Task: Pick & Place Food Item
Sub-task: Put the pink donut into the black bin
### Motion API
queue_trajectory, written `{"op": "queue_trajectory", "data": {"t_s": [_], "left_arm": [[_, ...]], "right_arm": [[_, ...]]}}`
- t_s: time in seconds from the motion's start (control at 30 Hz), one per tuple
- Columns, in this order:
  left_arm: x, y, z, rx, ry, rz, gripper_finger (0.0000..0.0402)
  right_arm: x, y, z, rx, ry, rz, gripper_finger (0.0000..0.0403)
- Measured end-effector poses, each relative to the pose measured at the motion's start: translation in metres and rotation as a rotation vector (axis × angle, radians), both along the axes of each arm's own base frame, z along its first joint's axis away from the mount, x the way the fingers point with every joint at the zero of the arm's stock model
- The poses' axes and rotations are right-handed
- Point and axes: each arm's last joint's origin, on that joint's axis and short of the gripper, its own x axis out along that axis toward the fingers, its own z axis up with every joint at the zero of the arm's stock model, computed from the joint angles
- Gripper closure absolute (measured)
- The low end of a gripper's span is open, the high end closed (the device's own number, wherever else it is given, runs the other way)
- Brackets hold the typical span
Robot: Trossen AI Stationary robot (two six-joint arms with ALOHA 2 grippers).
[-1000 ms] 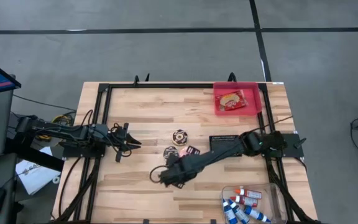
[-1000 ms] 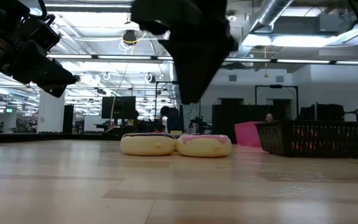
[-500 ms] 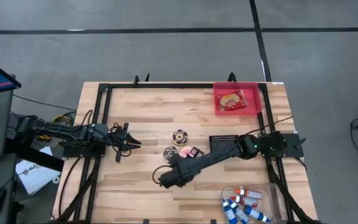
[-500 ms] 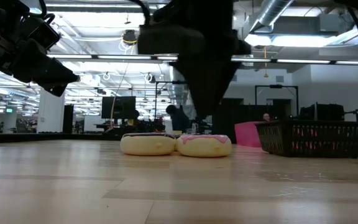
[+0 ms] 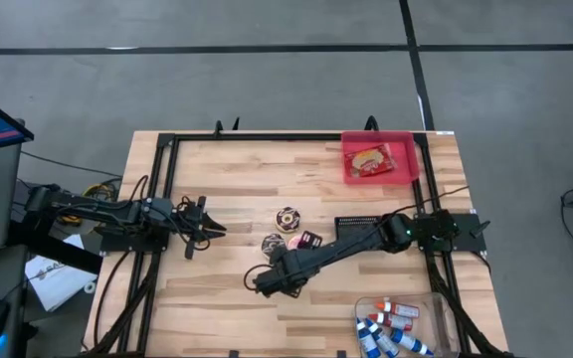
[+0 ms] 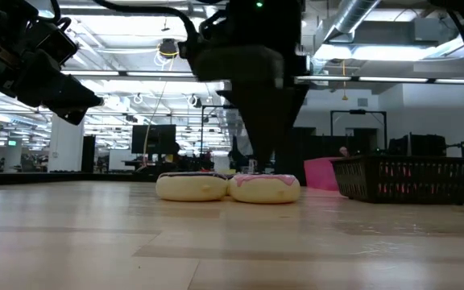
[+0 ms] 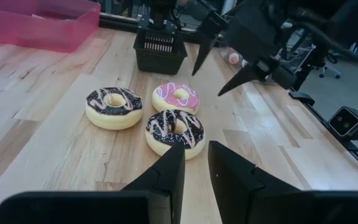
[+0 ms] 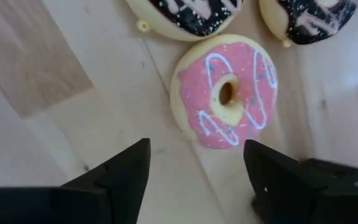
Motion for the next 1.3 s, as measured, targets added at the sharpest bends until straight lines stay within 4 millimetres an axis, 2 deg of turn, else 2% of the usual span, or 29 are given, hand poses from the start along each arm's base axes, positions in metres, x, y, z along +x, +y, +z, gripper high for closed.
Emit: {"op": "queue_trajectory", "data": {"t_s": [0.27, 0.53, 0.73, 1.1, 1.3], "left_arm": [[0.0, 0.0, 0.0, 0.0, 0.0, 0.0, 0.0334], [0.0, 0.0, 0.0, 0.0, 0.0, 0.0, 0.0334], [0.0, 0.0, 0.0, 0.0, 0.0, 0.0, 0.0334], [0.0, 0.0, 0.0, 0.0, 0.0, 0.0, 0.0334], [0.0, 0.0, 0.0, 0.0, 0.0, 0.0, 0.0334]], "right_arm": [[-0.01, 0.017, -0.025, -0.087, 0.078, 0.252, 0.0153], [-0.022, 0.029, -0.049, -0.176, 0.132, 0.412, 0.0154], [-0.022, 0.024, -0.049, -0.181, 0.144, 0.394, 0.0154], [-0.014, 0.003, -0.045, -0.165, 0.13, 0.311, 0.0154], [-0.015, 0.003, -0.036, -0.172, 0.116, 0.313, 0.0154]]}}
